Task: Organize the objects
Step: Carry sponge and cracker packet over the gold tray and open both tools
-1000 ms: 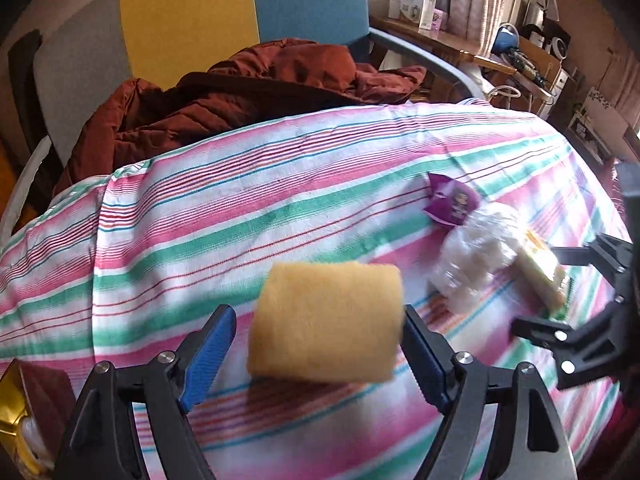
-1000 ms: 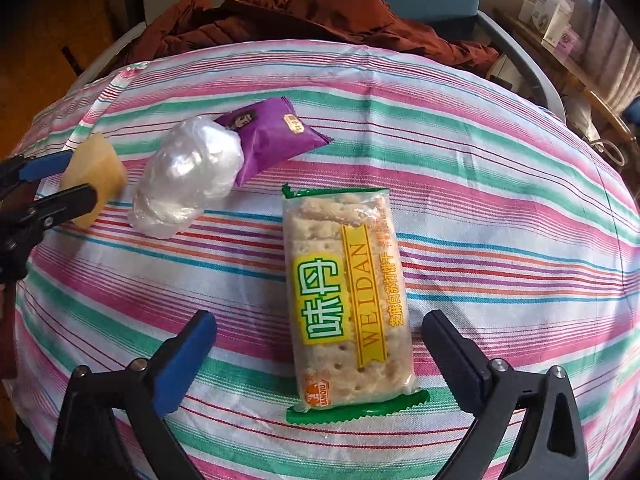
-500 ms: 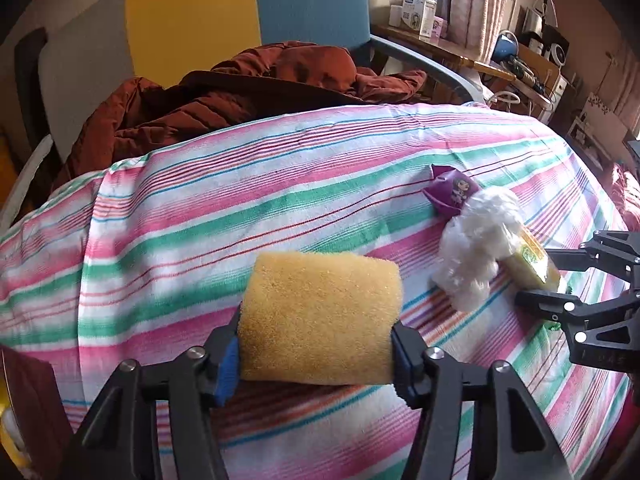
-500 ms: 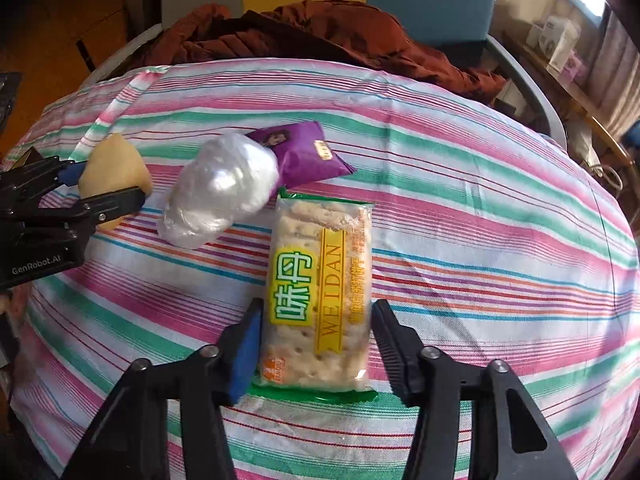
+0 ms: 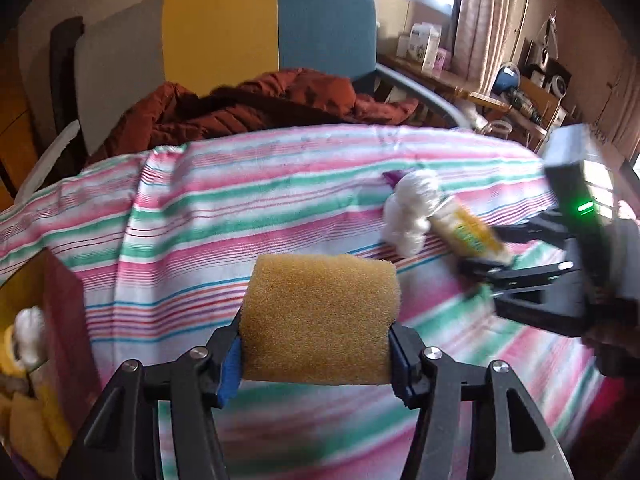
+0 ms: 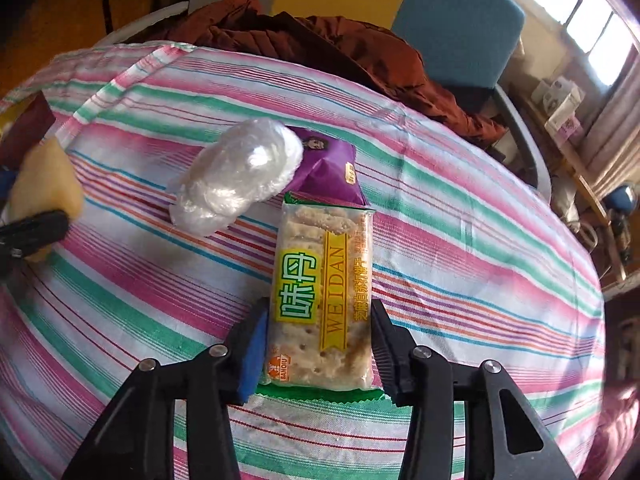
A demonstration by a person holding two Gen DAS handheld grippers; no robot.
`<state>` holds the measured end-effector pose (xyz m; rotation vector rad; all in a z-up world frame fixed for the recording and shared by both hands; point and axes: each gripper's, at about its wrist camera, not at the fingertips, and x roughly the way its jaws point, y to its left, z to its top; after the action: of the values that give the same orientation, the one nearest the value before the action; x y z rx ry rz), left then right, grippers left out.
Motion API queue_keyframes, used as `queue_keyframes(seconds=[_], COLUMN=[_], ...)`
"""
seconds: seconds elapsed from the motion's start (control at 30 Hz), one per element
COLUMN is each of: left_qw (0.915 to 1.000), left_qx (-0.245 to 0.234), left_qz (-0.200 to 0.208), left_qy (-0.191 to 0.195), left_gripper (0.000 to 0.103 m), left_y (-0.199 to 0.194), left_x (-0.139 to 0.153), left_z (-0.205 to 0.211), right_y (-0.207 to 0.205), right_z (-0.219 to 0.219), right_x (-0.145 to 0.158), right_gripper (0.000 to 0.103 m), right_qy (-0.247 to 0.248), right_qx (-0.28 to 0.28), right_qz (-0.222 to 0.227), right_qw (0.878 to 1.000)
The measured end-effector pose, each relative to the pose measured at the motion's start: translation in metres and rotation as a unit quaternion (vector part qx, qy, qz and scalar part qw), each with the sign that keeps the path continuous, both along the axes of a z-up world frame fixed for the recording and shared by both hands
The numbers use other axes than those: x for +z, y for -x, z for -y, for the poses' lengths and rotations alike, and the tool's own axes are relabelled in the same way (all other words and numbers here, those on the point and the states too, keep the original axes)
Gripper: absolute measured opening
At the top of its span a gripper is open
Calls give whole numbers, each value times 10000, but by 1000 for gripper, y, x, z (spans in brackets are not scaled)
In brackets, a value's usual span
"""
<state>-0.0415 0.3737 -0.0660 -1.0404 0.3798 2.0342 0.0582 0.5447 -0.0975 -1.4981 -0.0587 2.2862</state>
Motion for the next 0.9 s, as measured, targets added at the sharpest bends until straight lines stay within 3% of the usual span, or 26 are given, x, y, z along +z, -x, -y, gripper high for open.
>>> queue_keyframes(seconds=[0.2, 0.53, 0.9], left_qw=[9996, 9955, 9917], left_qx=[68, 375, 821], left_qz=[-244, -840, -962], left_qy=[-157, -228, -245], left_gripper=[60, 60, 61], left_y=[-13, -32, -34], left_x=[31, 71, 80], left_z=[34, 89, 148], right_y=[4, -10, -24], right_z=[16, 20, 64], right_x=[0, 1, 3], right_gripper=[48, 48, 48], right_qy=[-187, 378, 1116], right_qx=[264, -145, -247], right_qz=[204, 386, 312], right_qw=[9993, 9984, 9930])
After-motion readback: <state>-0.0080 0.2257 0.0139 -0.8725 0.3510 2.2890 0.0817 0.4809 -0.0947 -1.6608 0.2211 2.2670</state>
